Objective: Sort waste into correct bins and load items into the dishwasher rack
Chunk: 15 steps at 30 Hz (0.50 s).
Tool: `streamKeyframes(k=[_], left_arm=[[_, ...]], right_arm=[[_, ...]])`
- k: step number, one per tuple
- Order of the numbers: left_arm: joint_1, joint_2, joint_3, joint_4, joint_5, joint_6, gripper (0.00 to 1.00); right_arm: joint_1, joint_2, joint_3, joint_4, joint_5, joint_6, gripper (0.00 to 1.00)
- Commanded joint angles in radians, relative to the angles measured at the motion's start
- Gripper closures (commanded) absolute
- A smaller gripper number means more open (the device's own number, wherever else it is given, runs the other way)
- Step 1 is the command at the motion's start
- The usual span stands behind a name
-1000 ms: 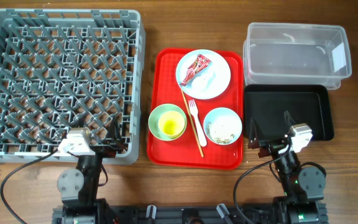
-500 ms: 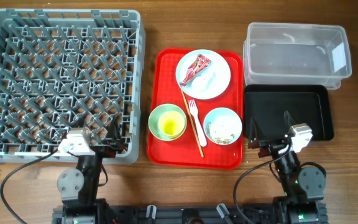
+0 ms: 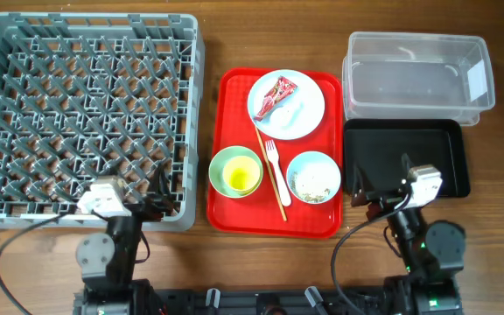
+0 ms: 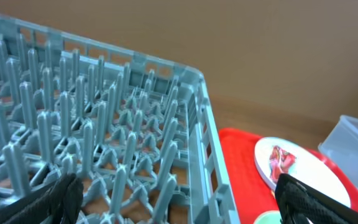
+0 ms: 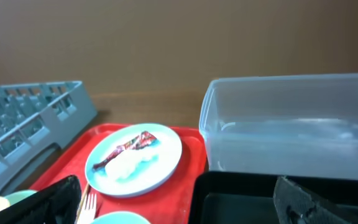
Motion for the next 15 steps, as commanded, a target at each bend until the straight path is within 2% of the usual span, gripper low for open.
streamKeyframes(k=[1, 7, 9, 13, 15], left_arm=[[-0.006, 0.154, 0.172, -0.076, -0.005, -0.015, 0.00], [-0.006, 0.439, 0.420, -0.251, -0.005, -0.015, 0.00], [-0.006, 0.545, 0.520, -0.347, -0.006, -0.014, 0.00], [-0.006, 0.691, 0.667, -0.487, -0.006, -0.014, 0.00], [-0.006, 0.743, 0.711, -0.529, -0.006, -0.015, 0.00]], right_arm=[[-0.004, 0.179, 0.187, -0.088, 0.014, -0.022, 0.00], [-0.004, 0.450, 0.465, -0.272, -0.017, -0.027, 0.00], [-0.004, 0.559, 0.598, -0.378, -0.029, -0.073, 0.00], [-0.004, 0.747, 0.849, -0.587, -0.028, -0.142, 0.00], [-0.004, 0.818, 0.916, -0.628, -0.048, -0.116, 0.00]])
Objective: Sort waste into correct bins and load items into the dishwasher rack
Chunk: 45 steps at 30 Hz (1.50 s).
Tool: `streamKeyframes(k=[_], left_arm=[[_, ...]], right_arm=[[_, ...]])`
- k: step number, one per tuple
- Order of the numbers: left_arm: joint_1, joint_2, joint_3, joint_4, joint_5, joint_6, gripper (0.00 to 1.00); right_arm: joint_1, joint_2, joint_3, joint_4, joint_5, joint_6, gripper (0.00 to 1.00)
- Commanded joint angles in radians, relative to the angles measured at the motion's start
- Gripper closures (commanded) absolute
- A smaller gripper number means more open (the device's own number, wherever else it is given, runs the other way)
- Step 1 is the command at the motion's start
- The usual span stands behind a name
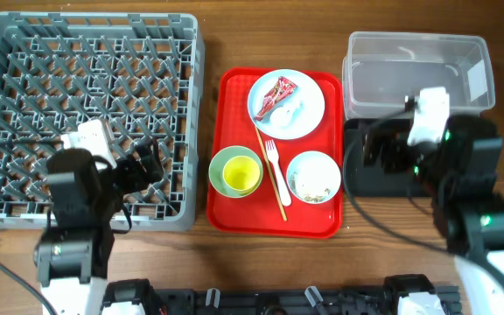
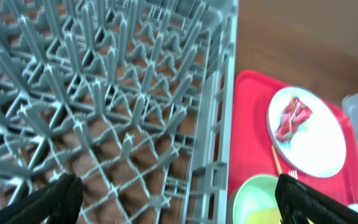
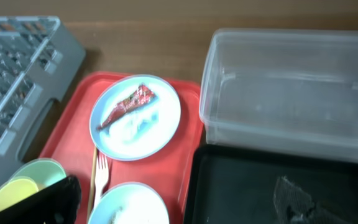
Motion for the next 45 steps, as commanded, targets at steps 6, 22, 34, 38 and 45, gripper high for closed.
streamKeyframes(k=[6, 22, 34, 38, 45], left_arm=[[-0.006, 0.077, 0.093, -0.102, -0.005, -0.005, 0.00], [-0.006, 0.062, 0.093, -0.109, 0.032, -0.005, 0.00], [-0.006, 0.062, 0.093, -0.109, 0.032, -0.005, 0.00], [-0.006, 0.063, 0.093, -0.109, 0.032, -0.005, 0.00], [-0.006, 0.063, 0.093, -0.109, 0.032, -0.005, 0.00]], right_arm=[[-0.004, 0.141, 0.108, -0.042, -0.135, -0.002, 0.00], [0.206, 0.465, 0.521, -0.210, 0.091, 0.130, 0.00], [0.344, 0.893, 0.673, -0.122, 0.197, 0.353, 0.00], [0.372, 1.014, 0.671, -0.108, 0.222, 0.421, 0.00], [0.380, 1.153, 0.669, -0.109, 0.245, 0.571, 0.00]])
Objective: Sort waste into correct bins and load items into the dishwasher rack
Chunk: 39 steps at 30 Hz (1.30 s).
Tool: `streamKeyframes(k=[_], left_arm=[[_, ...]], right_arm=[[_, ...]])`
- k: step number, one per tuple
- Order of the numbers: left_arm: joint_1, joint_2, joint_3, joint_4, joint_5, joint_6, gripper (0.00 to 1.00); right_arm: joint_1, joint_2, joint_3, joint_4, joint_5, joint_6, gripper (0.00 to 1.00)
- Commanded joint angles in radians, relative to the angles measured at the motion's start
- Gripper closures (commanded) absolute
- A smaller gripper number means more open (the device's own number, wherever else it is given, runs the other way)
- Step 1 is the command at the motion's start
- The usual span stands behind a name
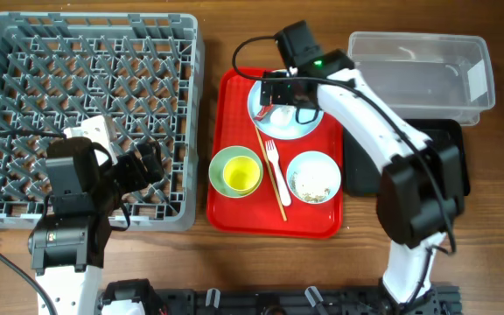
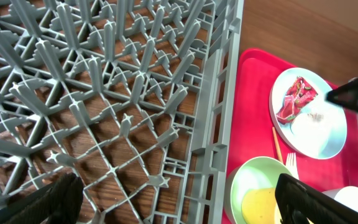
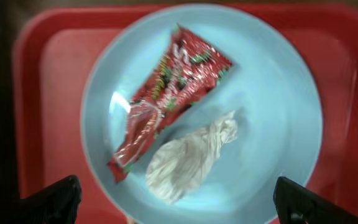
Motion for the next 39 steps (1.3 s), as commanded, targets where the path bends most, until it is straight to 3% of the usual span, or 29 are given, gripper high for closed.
streamKeyframes(k=[1, 14, 17, 22, 26, 39], left_arm=[[-0.006, -0.008, 0.018, 0.000, 0.013, -0.005, 0.00], [-0.006, -0.008, 0.018, 0.000, 0.013, -0.005, 0.00], [-0.006, -0.008, 0.018, 0.000, 0.013, -0.005, 0.00], [-0.006, -0.008, 0.018, 0.000, 0.013, -0.005, 0.00], [-0.006, -0.008, 0.018, 0.000, 0.013, -0.005, 0.00], [-0.006, -0.008, 0.018, 0.000, 0.013, -0.005, 0.00]], right_arm=[[0.000, 0.051, 0.004, -0.003, 0.037, 0.130, 0.00], [0.000, 0.071, -0.182, 0.155, -0.041, 0.219, 0.14], [0.000, 0.071, -0.187, 0.163, -0.043, 0.219, 0.28], [0.000, 0.063, -0.184, 0.148, -0.047, 0.209, 0.73], [-0.016, 0.019, -0.159, 0.128, -0.042, 0.153, 0.95], [-0.230, -0.392, -0.139, 0.084, 0.206, 0.107, 0.96]])
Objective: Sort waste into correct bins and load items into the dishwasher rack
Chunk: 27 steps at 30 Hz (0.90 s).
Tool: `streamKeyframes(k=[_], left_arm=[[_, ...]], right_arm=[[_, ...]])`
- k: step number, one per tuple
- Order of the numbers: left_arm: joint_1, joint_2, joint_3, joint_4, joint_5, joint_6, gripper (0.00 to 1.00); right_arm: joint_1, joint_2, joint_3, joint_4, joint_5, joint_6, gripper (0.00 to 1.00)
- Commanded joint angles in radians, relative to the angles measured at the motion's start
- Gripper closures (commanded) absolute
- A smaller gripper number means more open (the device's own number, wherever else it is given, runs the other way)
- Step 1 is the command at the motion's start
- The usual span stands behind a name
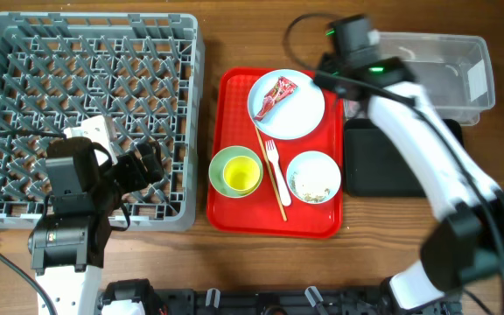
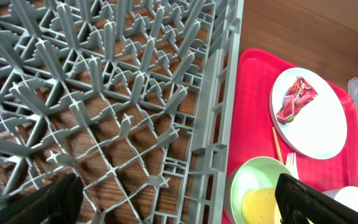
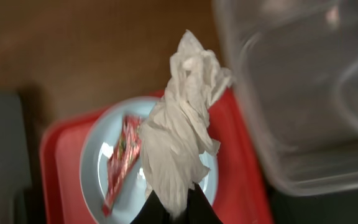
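Note:
My right gripper (image 3: 176,210) is shut on a crumpled white napkin (image 3: 182,130), held in the air over the right rim of the blue plate (image 1: 297,112), beside the clear bin (image 1: 427,66). A red wrapper (image 1: 275,93) still lies on that plate. The plate sits on the red tray (image 1: 231,206) with a green bowl (image 1: 235,171), a white bowl of crumbs (image 1: 313,177), a white fork (image 1: 272,156) and a chopstick (image 1: 278,197). My left gripper (image 2: 179,199) hangs open over the front right part of the grey dishwasher rack (image 1: 86,105), with nothing between its fingers.
A black bin (image 1: 405,171) lies in front of the clear bin, right of the tray. The rack holds nothing. Bare wood table (image 1: 226,39) shows between rack, tray and bins.
The right gripper was open low over the plate with the napkin lying beside the wrapper. Now it is shut on the napkin, lifted towards the clear bin. The left arm has not moved.
Both arms first sat low at the table's front edge, grippers open. Then the left was over the rack and the right over the black bin. Later the right hung open over the plate; now it holds the napkin and only the wrapper is on the plate.

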Motion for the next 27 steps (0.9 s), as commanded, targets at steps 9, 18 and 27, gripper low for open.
streamKeyframes(k=[9, 18, 27], left_arm=[[-0.006, -0.008, 0.018, 0.000, 0.013, -0.005, 0.00], [-0.006, -0.008, 0.018, 0.000, 0.013, -0.005, 0.00], [-0.006, -0.008, 0.018, 0.000, 0.013, -0.005, 0.00]], right_arm=[[-0.208, -0.064, 0.016, 0.034, 0.066, -0.018, 0.04], [-0.133, -0.069, 0.016, 0.111, -0.199, -0.015, 0.02], [0.100, 0.055, 0.016, 0.169, -0.033, 0.031, 0.05]])
